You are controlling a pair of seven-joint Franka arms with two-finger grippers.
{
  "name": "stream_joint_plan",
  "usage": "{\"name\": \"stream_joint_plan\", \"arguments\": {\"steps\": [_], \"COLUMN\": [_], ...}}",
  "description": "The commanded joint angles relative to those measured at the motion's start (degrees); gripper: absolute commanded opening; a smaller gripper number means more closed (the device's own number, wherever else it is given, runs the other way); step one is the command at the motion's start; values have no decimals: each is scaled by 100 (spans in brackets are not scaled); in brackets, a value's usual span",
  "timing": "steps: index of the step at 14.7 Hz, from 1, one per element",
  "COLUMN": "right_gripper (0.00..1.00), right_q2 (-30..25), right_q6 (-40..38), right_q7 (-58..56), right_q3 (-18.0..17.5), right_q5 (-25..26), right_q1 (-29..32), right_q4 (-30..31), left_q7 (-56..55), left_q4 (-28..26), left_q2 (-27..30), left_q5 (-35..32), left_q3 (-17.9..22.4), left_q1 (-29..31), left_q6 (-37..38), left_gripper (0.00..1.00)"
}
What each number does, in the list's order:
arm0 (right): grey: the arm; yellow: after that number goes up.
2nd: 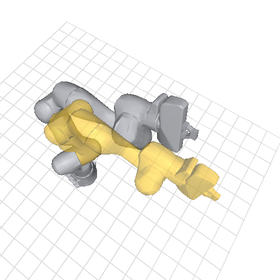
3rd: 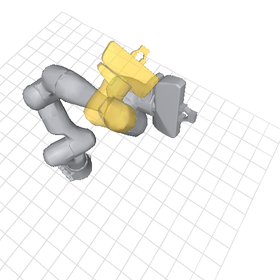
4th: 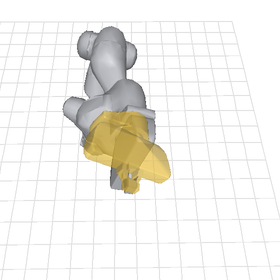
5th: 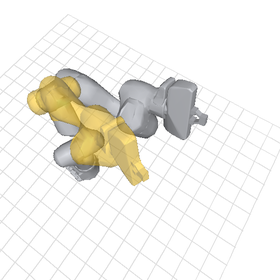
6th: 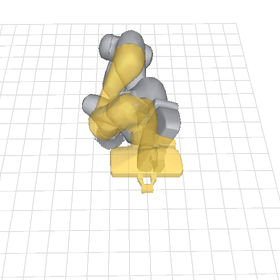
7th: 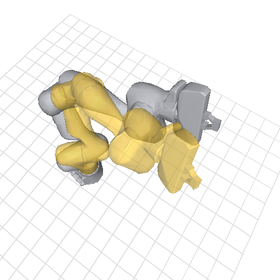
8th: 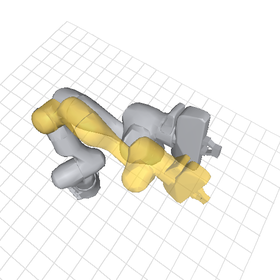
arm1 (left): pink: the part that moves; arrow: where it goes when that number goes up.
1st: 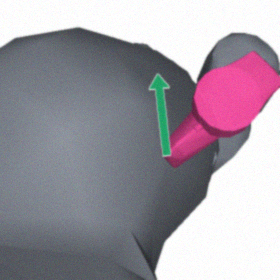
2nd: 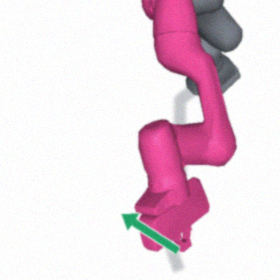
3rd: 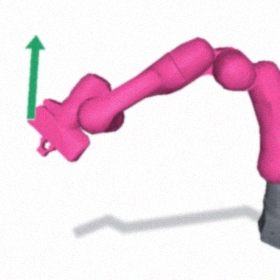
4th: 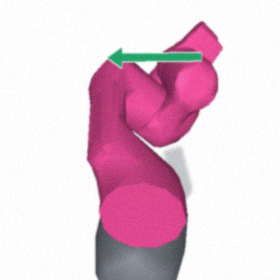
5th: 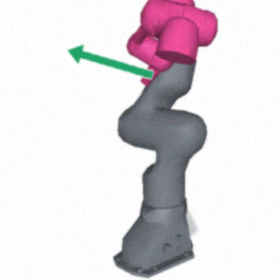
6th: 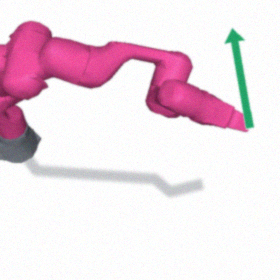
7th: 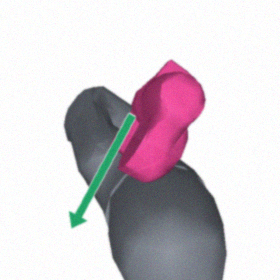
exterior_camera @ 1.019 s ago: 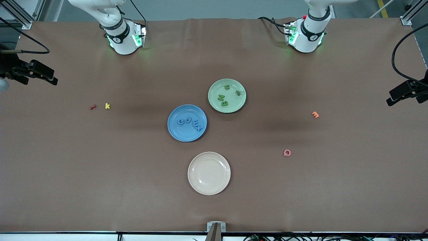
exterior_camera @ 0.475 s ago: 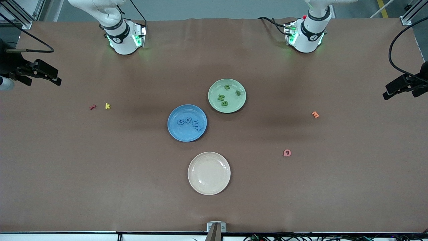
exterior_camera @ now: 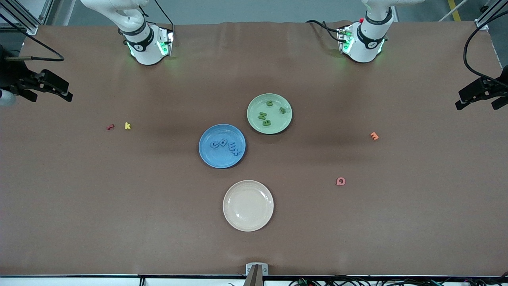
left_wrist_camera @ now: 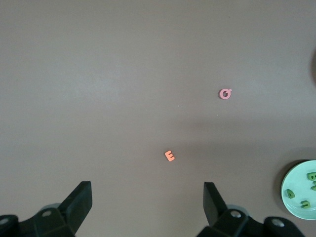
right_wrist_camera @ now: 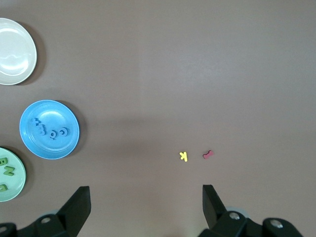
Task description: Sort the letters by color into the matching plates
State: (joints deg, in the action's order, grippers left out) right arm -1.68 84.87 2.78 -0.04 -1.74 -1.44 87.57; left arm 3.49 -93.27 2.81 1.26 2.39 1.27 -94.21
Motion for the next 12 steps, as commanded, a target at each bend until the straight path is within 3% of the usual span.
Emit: {"name": "stream_joint_plan", "arguments": {"steps": [1, 12], "right_gripper": [100, 100], "right_q2": [-87, -95], "right_q6": [47, -286], "right_q7": [-32, 39], "right_q3": [13, 21], "right_q5": [95, 24], "right_q1": [-76, -59], "right_q4": [50, 94], "left_q7": [12, -419], "left_q4": [133, 248], "left_q2": [71, 53], "left_q5": [42, 33], "left_q3": [-124, -300], "left_q1": [14, 31], "left_q6": [70, 70], "left_gripper": [100, 100]}}
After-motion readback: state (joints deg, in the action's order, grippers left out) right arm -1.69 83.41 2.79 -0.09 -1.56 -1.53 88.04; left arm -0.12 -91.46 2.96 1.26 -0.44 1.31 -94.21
